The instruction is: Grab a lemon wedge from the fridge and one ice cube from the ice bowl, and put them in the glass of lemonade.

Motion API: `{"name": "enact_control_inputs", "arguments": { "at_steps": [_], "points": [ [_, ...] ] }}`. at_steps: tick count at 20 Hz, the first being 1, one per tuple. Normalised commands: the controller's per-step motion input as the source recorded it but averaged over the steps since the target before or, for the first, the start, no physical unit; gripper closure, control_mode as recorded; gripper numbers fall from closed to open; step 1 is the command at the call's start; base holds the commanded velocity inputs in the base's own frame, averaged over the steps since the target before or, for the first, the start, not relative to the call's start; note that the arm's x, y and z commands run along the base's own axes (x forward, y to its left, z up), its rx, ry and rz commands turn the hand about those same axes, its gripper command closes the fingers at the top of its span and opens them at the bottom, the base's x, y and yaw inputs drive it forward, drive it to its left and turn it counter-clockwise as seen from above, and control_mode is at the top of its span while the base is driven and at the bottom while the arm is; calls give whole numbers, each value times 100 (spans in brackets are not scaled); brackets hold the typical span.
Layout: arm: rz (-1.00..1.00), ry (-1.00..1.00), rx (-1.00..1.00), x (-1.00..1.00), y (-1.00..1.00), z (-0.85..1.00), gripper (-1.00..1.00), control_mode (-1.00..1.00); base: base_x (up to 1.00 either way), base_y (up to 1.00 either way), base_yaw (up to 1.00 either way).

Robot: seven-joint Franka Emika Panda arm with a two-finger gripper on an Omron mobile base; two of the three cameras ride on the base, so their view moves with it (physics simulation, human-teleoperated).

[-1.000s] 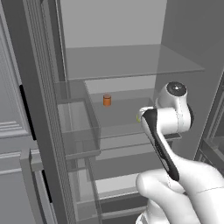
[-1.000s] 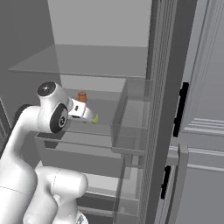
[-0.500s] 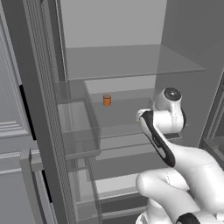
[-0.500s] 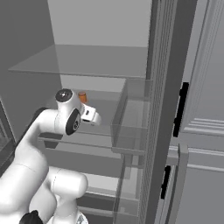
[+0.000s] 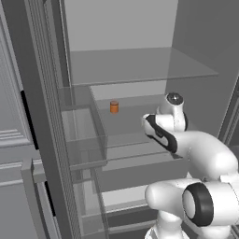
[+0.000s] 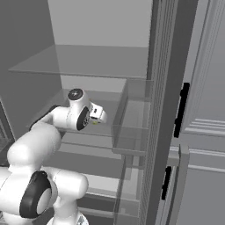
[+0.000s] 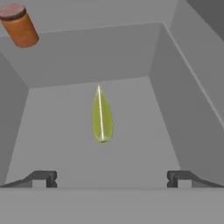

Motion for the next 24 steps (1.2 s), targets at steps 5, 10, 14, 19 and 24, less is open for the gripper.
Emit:
{"name": "enact_control_inputs", "arguments": {
  "at_steps": [5,10,14,19,24],
  "points": [
    [0,0,0,31,0,-18,-100,-100,0,0,0],
    [0,0,0,37,0,-44,-100,-100,0,0,0],
    [2,0,0,47,0,-6,-100,-100,0,0,0],
    [6,1,0,39,1,-3,-100,-100,0,0,0],
    [4,2,0,-6,12,-4,-100,-100,0,0,0]
  ]
}}
